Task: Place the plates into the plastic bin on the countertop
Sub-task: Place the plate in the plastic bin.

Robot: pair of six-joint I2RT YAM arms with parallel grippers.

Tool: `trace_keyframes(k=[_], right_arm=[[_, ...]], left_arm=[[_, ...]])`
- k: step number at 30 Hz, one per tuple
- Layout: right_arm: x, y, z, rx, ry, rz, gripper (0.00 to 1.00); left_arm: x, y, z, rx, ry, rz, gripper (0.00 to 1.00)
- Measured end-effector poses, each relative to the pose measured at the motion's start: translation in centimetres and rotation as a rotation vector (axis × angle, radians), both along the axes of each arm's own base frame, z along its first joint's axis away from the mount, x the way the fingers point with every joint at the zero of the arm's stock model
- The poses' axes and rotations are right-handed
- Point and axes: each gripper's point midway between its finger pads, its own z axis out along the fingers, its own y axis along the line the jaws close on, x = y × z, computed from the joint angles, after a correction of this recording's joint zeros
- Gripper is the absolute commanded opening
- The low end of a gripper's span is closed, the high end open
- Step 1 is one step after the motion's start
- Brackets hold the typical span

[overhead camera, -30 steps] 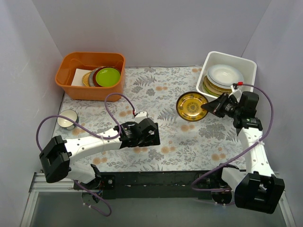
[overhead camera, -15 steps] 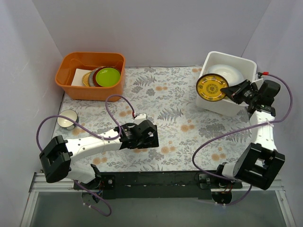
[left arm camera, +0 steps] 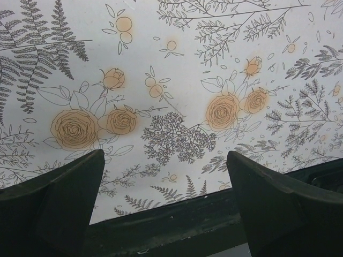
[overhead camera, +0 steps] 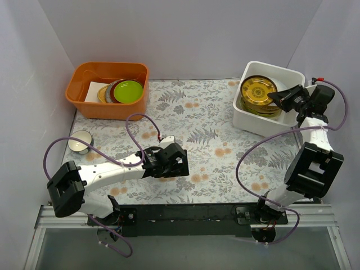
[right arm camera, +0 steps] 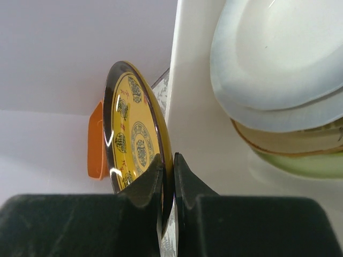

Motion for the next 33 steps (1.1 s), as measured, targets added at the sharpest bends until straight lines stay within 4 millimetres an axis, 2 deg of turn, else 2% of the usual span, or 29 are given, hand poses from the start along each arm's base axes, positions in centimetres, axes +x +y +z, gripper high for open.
trace_keyframes(k=[6, 14, 18, 24, 30, 33], right_arm=[[2.6, -2.0, -2.7, 0.046, 0.051, -0.046, 0.01], [6.2, -4.3, -2.5, 0.039, 0.028, -0.086, 0.01], [7.3, -5.1, -3.7, 0.055, 0.044, -0.096, 0.01], [9.0, -6.2, -5.8, 0.083, 0.079, -0.111, 0.01], [11.0, -7.3, -5.7, 0.088, 0.070, -0.127, 0.01], [11.2, -7.7, -5.6, 0.085, 0.074, -0.140, 0.01]], left_arm=[[-0.3, 0.2, -0.8, 0.014, 0.018, -0.005, 0.98], [-0.7, 0.8, -2.5, 0.073, 0.045, -0.021, 0.98], [-0.8, 1.1, -3.5, 0.107, 0.061, -0.028, 0.98], [-0.8, 1.0, -3.7, 0.112, 0.065, -0.033, 0.98], [-0.9, 1.0, -3.8, 0.115, 0.069, -0.038, 0.98], [-1.0, 1.1, -4.1, 0.125, 0.076, -0.041, 0.98]])
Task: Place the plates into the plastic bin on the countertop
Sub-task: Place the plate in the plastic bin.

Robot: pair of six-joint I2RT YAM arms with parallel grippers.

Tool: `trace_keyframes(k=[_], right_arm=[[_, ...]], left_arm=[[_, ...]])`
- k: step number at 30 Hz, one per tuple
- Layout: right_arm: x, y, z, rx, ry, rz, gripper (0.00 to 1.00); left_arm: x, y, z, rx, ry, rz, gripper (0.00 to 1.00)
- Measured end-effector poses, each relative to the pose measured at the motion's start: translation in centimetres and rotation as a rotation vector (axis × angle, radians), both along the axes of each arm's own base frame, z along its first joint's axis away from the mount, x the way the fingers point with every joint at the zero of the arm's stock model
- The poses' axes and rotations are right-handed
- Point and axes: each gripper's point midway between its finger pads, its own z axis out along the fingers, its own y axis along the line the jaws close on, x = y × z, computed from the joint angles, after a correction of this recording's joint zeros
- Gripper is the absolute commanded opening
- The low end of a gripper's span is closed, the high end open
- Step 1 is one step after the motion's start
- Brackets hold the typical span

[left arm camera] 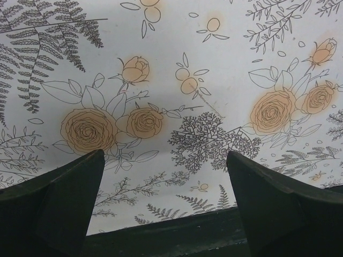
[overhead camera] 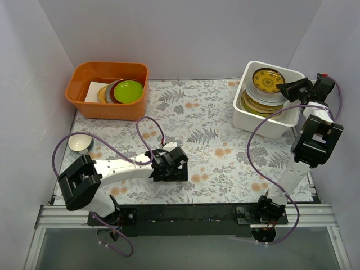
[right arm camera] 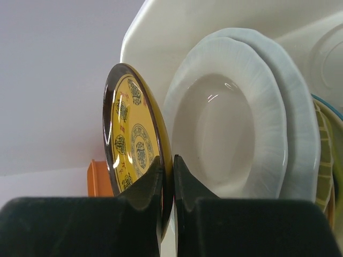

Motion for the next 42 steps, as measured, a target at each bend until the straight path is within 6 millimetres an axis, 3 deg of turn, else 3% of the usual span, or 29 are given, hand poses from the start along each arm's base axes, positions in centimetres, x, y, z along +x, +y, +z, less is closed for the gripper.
trace_keyframes(k=[10, 18, 22, 25, 34, 42], right_arm=[[-0.7, -0.2, -2.4, -0.043, 0.053, -0.005, 0.05], [-0.9, -0.3, -3.0, -0.111, 0.068, -0.012, 0.12], [-1.3, -0.3, -3.3, -0.131, 0.078, -0.014, 0.17], [-1.7, -0.1, -3.3, -0.135, 0.078, -0.016, 0.29], [-3.1, 0.6, -3.2, -0.163, 0.060, -0.007, 0.50], [-4.0, 1.1, -2.8, -0.191, 0.045, -0.020, 0.53]], left_arm=[[0.3, -0.6, 0.0, 0.005, 0.003, -0.009, 0.98], [0.3, -0.7, 0.1, 0.000, 0.000, -0.009, 0.98], [0.4, -0.7, 0.3, -0.004, -0.002, -0.009, 0.98], [0.4, -0.8, 0.4, -0.007, -0.004, -0.009, 0.98], [0.5, -0.9, 1.3, -0.033, -0.020, -0.009, 0.98], [0.3, -0.6, 1.6, -0.045, -0.026, -0.008, 0.98]])
